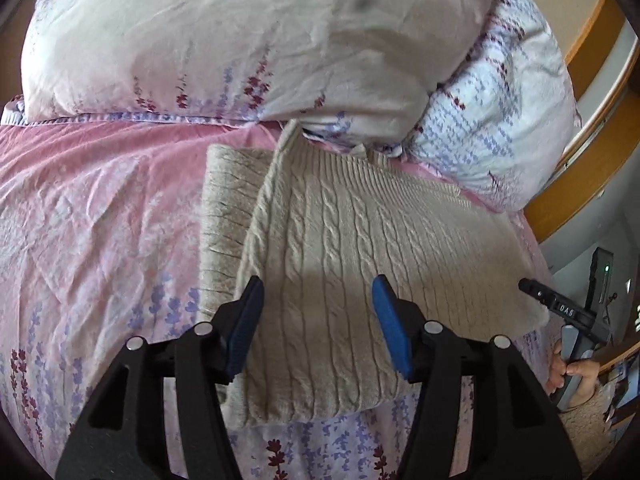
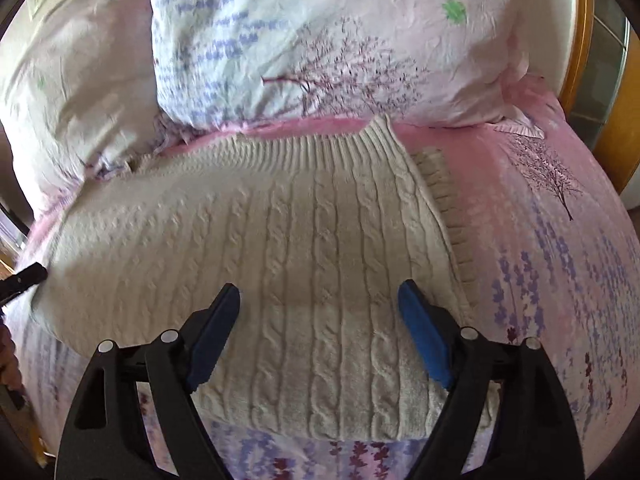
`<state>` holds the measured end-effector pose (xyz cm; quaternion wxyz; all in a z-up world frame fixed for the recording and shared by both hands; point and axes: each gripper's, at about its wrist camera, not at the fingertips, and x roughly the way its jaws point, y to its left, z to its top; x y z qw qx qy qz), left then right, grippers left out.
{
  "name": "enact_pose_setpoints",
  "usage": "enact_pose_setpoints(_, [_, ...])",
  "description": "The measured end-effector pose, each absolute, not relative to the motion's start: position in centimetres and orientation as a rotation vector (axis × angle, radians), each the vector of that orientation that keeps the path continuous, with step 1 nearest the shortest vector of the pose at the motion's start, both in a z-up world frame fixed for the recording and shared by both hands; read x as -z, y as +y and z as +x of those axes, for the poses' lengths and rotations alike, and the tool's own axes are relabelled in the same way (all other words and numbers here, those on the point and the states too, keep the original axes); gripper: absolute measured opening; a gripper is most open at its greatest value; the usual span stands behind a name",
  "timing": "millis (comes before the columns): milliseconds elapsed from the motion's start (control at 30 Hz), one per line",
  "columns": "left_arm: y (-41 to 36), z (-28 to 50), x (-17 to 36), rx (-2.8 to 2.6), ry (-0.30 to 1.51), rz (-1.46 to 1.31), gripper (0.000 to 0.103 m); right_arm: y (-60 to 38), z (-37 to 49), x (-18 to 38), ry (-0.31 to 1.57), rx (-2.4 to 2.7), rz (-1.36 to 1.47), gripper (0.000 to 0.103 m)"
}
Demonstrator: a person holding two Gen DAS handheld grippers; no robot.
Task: Fold small clothes
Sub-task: 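Close the left tool on the sweater side edge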
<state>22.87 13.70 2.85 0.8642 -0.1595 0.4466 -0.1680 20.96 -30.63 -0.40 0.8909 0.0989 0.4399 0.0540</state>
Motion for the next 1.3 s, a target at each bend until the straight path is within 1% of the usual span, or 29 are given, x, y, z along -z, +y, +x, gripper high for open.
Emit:
enact_pose_setpoints(33, [14.7, 23.0, -3.1, 0.327, 0.927, -0.356, 0.064, -30.6, 21.0, 0.2, 0.91, -0.114, 0.215, 0.091])
enact_pose_setpoints(67, [15.7, 23.4, -3.2, 0.295, 0.926, -0.376, 0.068, -30.5, 21.0, 0.0, 0.911, -0.111, 0.221, 0.1])
enact_pose_setpoints(100, [16.6, 23.8, -3.1, 0.277, 0.934, -0.399, 0.07, -30.2, 21.2, -0.1, 0.913, -0.106, 0.222, 0.101])
enact_pose_setpoints(267, [18.2, 25.4, -1.6, 0.298, 1.007, -0.498, 0.075, -27.9, 22.7, -0.2, 0.917, -0.123, 0.186, 0.101])
enact_pose_setpoints(500, [16.8, 26.7, -0.1, 0.309, 1.054, -0.497, 0.078, -25.6, 23.9, 0.4, 0.925, -0.102, 0.137, 0.101])
enact_pose_setpoints(600, [16.0, 27.2, -0.1, 0.3, 1.039, -0.456, 0.08, -24.9, 24.4, 0.7, 0.922, -0.069, 0.078, 0.101])
enact_pose_setpoints(767, [15.1, 27.7, 0.0, 0.297, 1.023, -0.426, 0.08, -24.2, 24.7, 1.7, 0.933, -0.05, 0.013, 0.102])
enact_pose_setpoints(833, [15.0, 27.8, 0.0, 0.308, 1.026, -0.444, 0.077, -24.6, 24.8, 1.8, 0.943, -0.06, 0.026, 0.102])
enact_pose_setpoints(900, [14.7, 27.9, 0.1, 0.306, 1.027, -0.462, 0.07, -24.9, 25.0, 2.0, 0.956, -0.076, 0.045, 0.102])
enact_pose_setpoints(1067, [15.2, 28.0, 0.6, 0.297, 1.029, -0.549, 0.058, -25.1, 25.0, 2.1, 0.951, -0.088, 0.051, 0.102])
enact_pose_setpoints(1267, [16.0, 28.1, 1.2, 0.293, 1.037, -0.639, 0.052, -25.2, 25.0, 2.1, 0.943, -0.096, 0.055, 0.102])
enact_pose_setpoints(1300, [15.9, 28.1, 1.2, 0.286, 1.038, -0.642, 0.048, -25.1, 25.0, 2.1, 0.942, -0.094, 0.057, 0.102])
